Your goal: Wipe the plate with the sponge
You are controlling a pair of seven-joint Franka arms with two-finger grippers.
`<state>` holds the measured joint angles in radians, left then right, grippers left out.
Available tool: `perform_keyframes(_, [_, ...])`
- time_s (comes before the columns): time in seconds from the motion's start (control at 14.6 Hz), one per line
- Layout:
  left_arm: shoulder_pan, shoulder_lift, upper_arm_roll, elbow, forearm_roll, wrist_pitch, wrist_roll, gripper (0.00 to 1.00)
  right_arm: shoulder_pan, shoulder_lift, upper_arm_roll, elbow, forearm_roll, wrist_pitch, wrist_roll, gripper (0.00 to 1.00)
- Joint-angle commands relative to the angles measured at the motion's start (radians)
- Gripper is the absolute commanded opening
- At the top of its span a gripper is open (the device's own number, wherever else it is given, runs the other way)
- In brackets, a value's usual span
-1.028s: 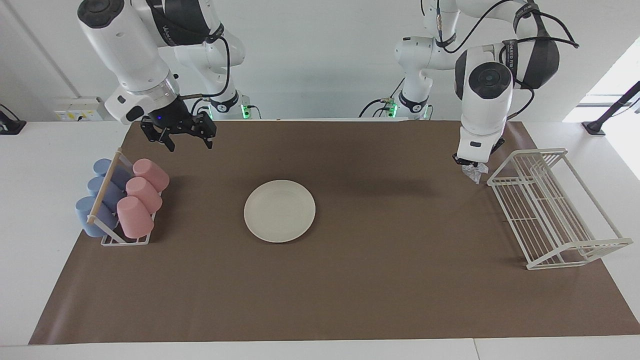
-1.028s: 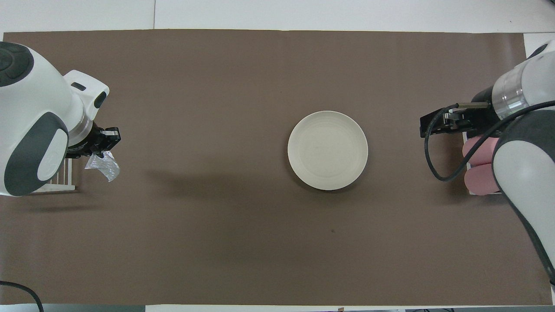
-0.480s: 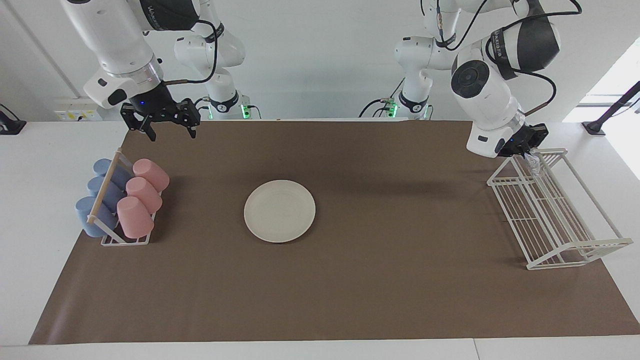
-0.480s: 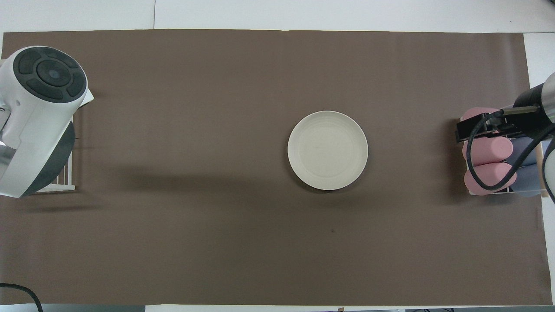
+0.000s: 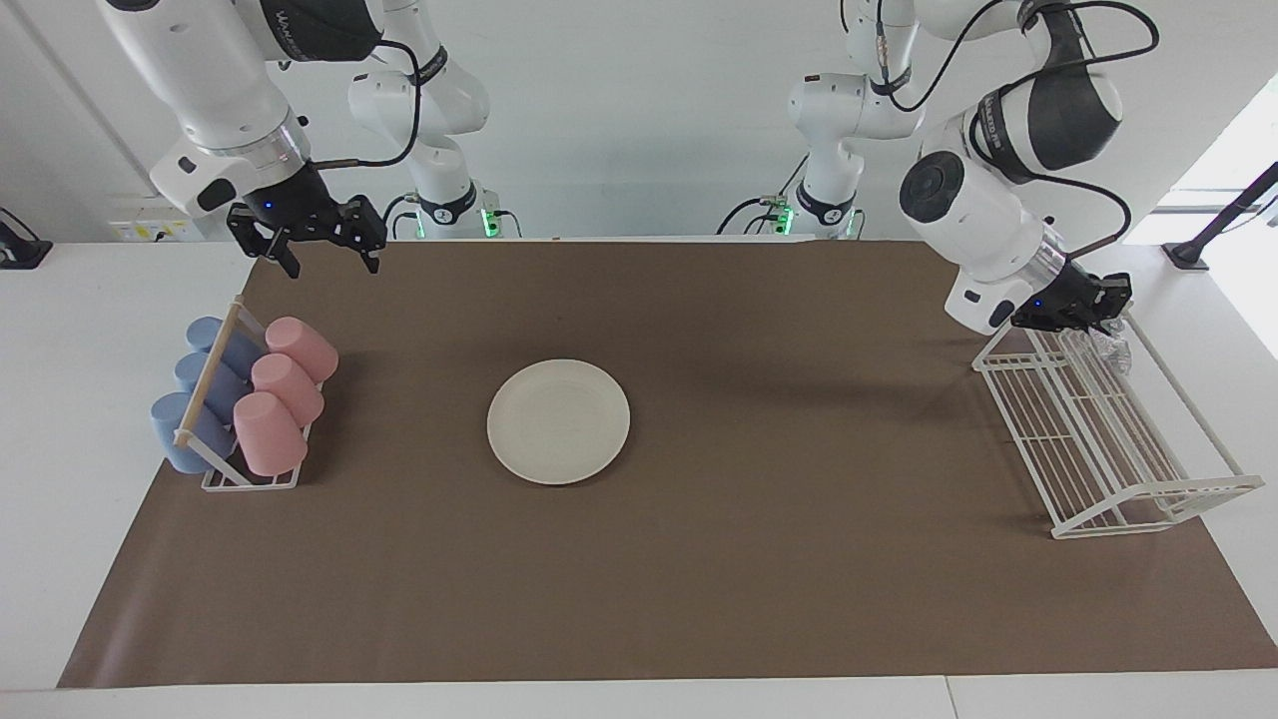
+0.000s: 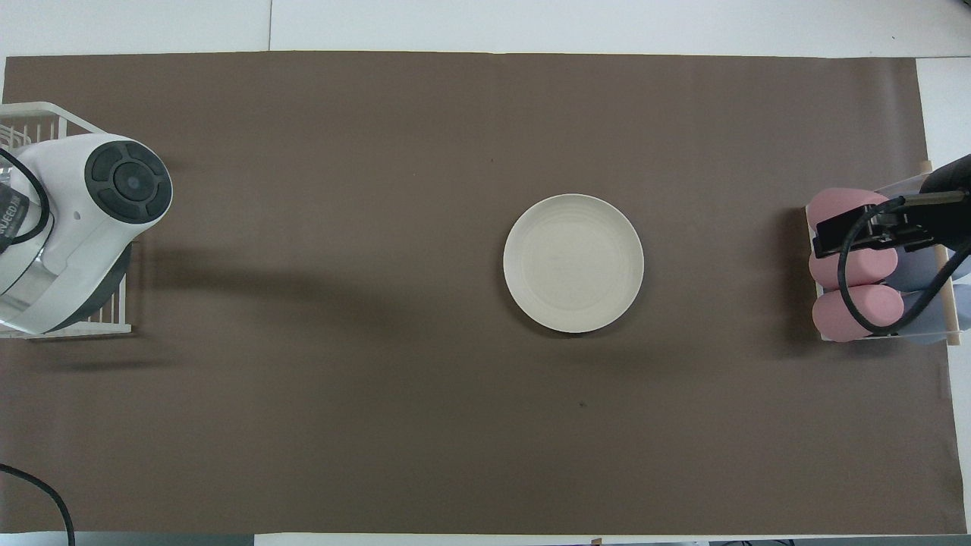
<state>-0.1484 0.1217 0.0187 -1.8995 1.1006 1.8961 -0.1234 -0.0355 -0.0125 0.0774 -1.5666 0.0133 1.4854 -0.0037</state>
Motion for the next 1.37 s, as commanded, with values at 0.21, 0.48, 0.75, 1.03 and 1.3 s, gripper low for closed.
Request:
perform_keyframes(0.21, [0.024, 0.045, -0.003, -0.013, 0.048, 0.043, -0.245, 0.00, 0.092, -0.069, -0.080, -0.072, 0.002, 0.013, 0.065, 1.00])
perform_keyframes(0.48, [0.023, 0.038, -0.005, -0.058, 0.050, 0.047, -0.333, 0.00, 0.100, -0.099, -0.091, -0.108, -0.003, 0.024, 0.062, 1.00])
perform_keyframes(0.75, [0.012, 0.027, -0.008, -0.087, 0.047, 0.041, -0.398, 0.00, 0.114, -0.121, -0.094, -0.151, -0.015, 0.070, 0.050, 1.00])
perform_keyframes(1.03, [0.010, 0.027, -0.010, -0.089, 0.030, 0.043, -0.398, 0.13, 0.088, -0.099, -0.129, -0.145, -0.019, 0.065, -0.031, 1.00])
perform_keyframes(1.3, [0.010, 0.027, -0.011, -0.089, -0.008, 0.047, -0.416, 0.83, 0.088, -0.051, -0.140, -0.100, -0.019, 0.065, -0.050, 1.00])
